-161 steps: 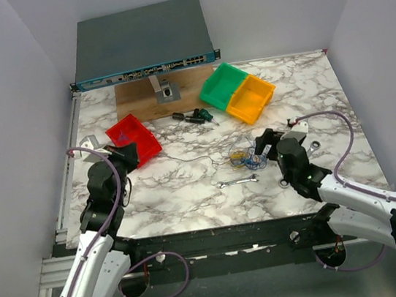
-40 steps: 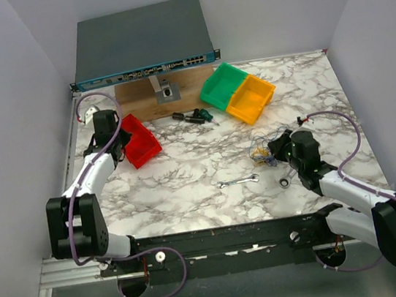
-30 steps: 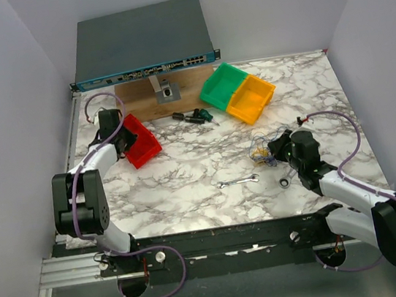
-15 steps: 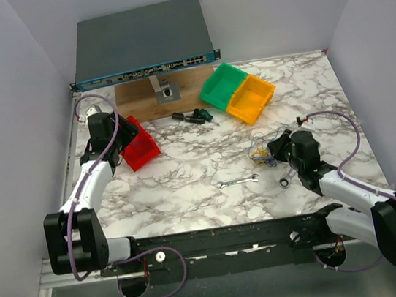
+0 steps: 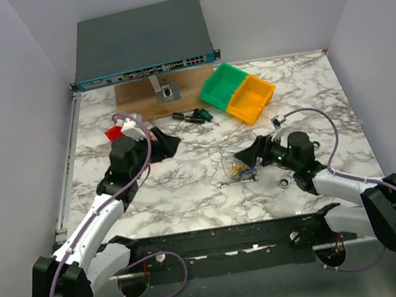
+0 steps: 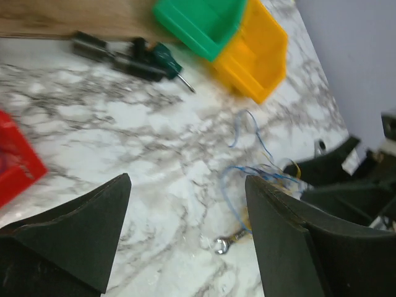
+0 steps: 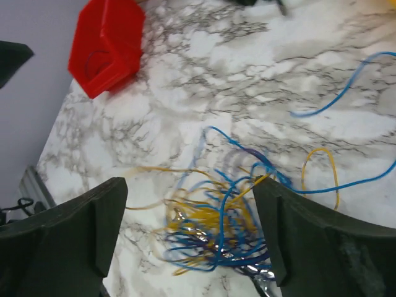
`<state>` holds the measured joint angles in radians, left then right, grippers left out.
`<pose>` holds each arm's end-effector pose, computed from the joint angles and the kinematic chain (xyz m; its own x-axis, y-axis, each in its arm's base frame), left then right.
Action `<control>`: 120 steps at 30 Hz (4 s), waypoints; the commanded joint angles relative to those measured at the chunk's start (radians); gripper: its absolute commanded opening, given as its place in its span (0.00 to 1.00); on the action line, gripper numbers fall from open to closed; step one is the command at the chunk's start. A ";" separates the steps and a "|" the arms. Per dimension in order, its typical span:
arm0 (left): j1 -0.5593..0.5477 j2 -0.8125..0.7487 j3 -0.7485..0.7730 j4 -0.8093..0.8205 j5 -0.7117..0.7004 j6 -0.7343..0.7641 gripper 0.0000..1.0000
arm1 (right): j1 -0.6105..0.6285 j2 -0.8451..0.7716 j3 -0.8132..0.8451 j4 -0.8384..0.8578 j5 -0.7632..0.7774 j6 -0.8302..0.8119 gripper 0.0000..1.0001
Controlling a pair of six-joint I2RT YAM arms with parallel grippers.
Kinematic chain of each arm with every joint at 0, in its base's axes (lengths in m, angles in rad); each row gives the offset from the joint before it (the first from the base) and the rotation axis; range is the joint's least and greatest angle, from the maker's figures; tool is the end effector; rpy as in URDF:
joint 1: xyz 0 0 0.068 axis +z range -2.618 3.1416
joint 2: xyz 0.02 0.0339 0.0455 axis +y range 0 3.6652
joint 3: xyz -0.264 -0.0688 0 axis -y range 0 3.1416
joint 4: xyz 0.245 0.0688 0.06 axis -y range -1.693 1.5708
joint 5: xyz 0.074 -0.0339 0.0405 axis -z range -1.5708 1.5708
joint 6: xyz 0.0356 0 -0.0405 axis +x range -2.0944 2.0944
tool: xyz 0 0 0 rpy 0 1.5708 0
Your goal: Untangle the cables
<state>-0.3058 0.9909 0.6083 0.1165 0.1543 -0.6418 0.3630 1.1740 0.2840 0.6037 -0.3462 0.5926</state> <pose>0.2180 -0.0746 0.2698 -0.4636 -0.4739 -0.7486 0.2014 0.7664 -0.6099 0.2032 0.0901 0.1740 -0.5755 0.3434 -0.7422 -0.3820 0.6896 0.6153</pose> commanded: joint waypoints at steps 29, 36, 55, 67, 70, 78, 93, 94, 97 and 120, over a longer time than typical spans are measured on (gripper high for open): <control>-0.368 0.738 0.364 -0.002 0.324 0.128 0.66 | 0.014 0.169 0.128 -0.184 0.178 -0.046 0.28; -0.368 0.764 0.388 -0.029 0.343 0.119 0.41 | 0.014 0.111 0.106 -0.164 0.201 -0.052 0.01; -0.141 0.215 -0.034 0.108 -0.169 0.015 0.00 | 0.014 -0.471 -0.031 -0.547 1.139 0.240 0.01; -0.147 -0.111 -0.161 0.034 -0.510 -0.007 0.00 | 0.014 -0.399 -0.005 -0.564 1.160 0.278 0.01; -0.149 -0.103 -0.146 0.005 -0.542 -0.014 0.00 | 0.014 -0.382 0.047 -0.752 1.270 0.408 0.01; -0.177 -0.266 -0.217 -0.021 -0.792 -0.061 0.00 | 0.014 -0.513 -0.014 -0.760 1.310 0.440 0.05; -0.185 -0.046 -0.123 0.117 -0.298 0.083 0.00 | 0.087 -0.171 0.159 -0.398 0.168 -0.149 0.89; -0.186 -0.056 -0.128 0.117 -0.304 0.083 0.00 | 0.145 -0.133 0.188 -0.413 0.213 -0.164 0.89; -0.185 -0.089 -0.149 0.123 -0.328 0.082 0.00 | 0.286 0.006 0.294 -0.446 0.340 -0.206 0.90; -0.187 -0.217 -0.207 0.105 -0.458 0.063 0.00 | 0.563 0.756 0.860 -0.875 1.110 0.088 0.72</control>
<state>-0.4885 0.8143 0.4236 0.2268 -0.2230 -0.5690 0.9283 1.9106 1.1324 -0.0669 0.4969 0.5289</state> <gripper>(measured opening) 0.012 0.771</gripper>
